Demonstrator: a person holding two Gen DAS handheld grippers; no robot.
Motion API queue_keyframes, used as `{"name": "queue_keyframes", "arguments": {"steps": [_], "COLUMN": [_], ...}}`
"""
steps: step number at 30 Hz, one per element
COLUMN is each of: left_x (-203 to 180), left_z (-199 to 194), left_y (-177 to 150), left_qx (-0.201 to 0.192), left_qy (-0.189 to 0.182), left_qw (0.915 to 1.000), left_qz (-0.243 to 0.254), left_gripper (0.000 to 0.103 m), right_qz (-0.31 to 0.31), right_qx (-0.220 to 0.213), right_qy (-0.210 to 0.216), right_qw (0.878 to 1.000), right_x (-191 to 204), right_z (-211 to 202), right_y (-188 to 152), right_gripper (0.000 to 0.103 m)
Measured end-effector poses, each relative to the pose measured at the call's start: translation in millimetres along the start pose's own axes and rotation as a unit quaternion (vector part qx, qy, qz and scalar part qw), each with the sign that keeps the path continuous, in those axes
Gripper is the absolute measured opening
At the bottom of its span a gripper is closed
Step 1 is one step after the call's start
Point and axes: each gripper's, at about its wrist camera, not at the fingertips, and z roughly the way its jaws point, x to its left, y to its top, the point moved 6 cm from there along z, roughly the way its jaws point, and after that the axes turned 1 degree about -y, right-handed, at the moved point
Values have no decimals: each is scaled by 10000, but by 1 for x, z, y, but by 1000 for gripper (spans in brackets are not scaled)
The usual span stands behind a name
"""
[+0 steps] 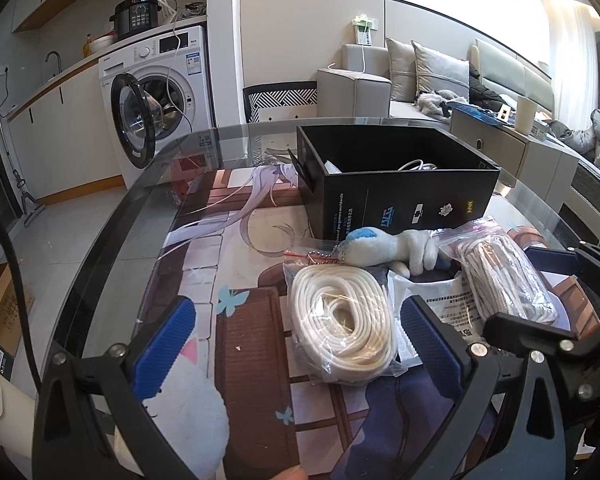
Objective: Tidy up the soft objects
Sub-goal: 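Move both tools back toward the bagged items beside the box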
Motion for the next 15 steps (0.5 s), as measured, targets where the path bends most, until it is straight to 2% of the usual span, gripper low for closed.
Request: {"name": "queue_keyframes", "arguments": {"steps": [9, 15], "left_x": [1, 1], "left_z": [4, 6], "left_y": [-1, -1], "left_qx": [52, 71], "left_qy": [-24, -43], "left_qw": [10000, 10000], "left_qz": [21, 31], "left_gripper": [103, 103], "right_qz": [187, 247], "right_qx": [189, 237], "right_qy": [-186, -141], "right_qw": [9995, 9993], "right_x": [-27, -27], "right_z": [0, 2], "right_y": [-9, -10], "right_gripper": [102, 102]}}
